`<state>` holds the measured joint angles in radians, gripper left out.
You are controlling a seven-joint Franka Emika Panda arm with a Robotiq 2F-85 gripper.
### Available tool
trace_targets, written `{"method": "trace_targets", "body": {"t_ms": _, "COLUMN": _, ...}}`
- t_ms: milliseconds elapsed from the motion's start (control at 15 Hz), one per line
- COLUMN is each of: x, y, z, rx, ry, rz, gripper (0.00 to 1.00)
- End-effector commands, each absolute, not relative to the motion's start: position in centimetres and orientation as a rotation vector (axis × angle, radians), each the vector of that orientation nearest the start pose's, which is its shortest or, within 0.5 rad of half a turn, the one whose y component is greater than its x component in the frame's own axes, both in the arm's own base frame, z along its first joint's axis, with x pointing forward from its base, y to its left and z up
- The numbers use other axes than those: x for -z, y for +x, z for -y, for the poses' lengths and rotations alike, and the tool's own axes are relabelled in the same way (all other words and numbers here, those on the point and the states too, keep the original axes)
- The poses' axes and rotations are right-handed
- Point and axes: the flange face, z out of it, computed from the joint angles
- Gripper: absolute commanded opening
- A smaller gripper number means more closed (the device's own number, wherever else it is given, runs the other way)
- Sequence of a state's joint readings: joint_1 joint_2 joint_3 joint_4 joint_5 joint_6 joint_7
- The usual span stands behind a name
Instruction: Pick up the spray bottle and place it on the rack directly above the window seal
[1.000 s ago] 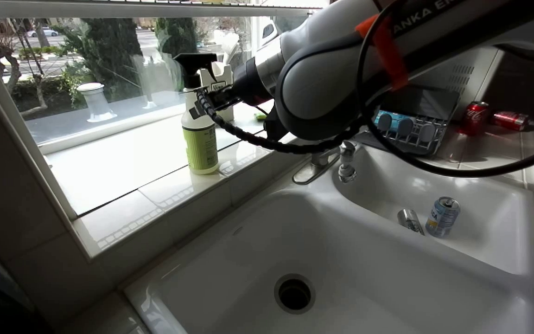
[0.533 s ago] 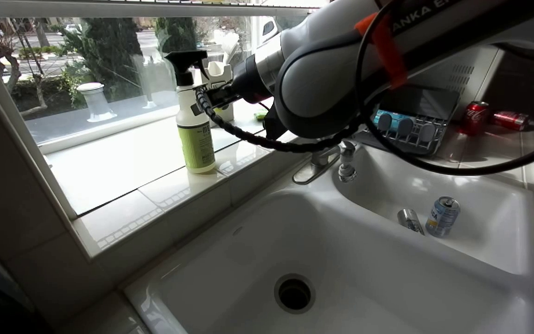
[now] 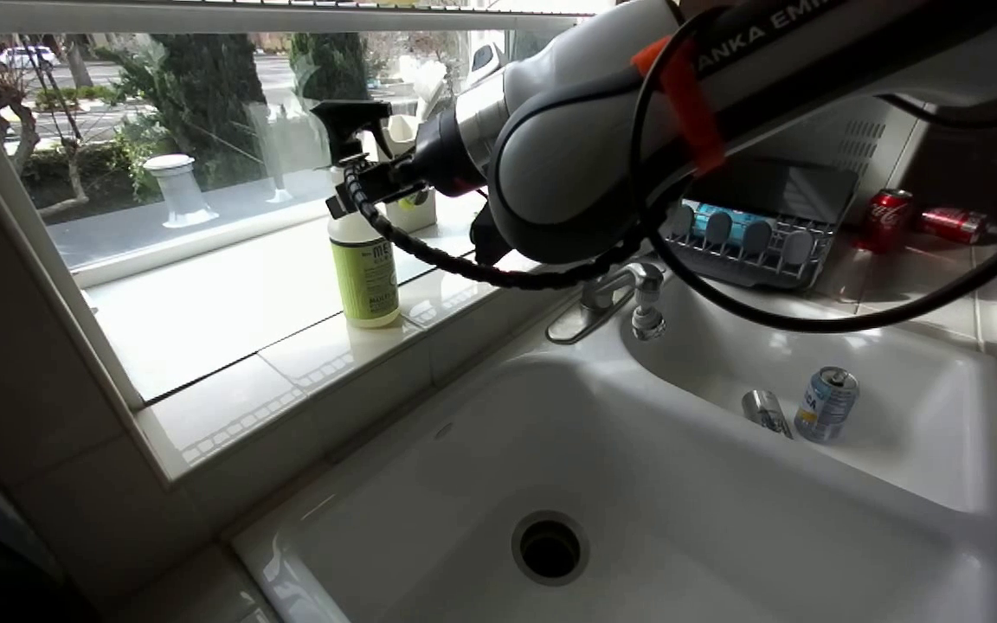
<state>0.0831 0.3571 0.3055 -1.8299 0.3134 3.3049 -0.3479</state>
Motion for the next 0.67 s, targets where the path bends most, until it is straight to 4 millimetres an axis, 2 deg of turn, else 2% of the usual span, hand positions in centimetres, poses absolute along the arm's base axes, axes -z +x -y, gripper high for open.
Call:
{"method": "trace_targets", "body": {"t_ms": 0, "x": -47.6, "y": 66.8, "z": -21.0, "rx": 1.562, "ry": -2.407, "rz": 0.416, "gripper": 1.00}}
{"method": "trace_targets", "body": {"t_ms": 133, "x": -47.5, "y": 67.3, "z": -21.2, "rx": 1.567, "ry": -2.393, "rz": 0.426, "gripper": 1.00}}
{"method": "trace_targets", "body": {"t_ms": 267, "x": -47.3, "y": 67.8, "z": -21.0, "rx": 1.569, "ry": -2.386, "rz": 0.428, "gripper": 0.73}}
{"method": "trace_targets", "body": {"t_ms": 400, "x": -46.9, "y": 68.2, "z": -20.7, "rx": 1.570, "ry": -2.387, "rz": 0.424, "gripper": 0.56}}
{"method": "trace_targets", "body": {"t_ms": 600, "x": -46.7, "y": 68.6, "z": -20.2, "rx": 1.579, "ry": -2.383, "rz": 0.415, "gripper": 0.34}}
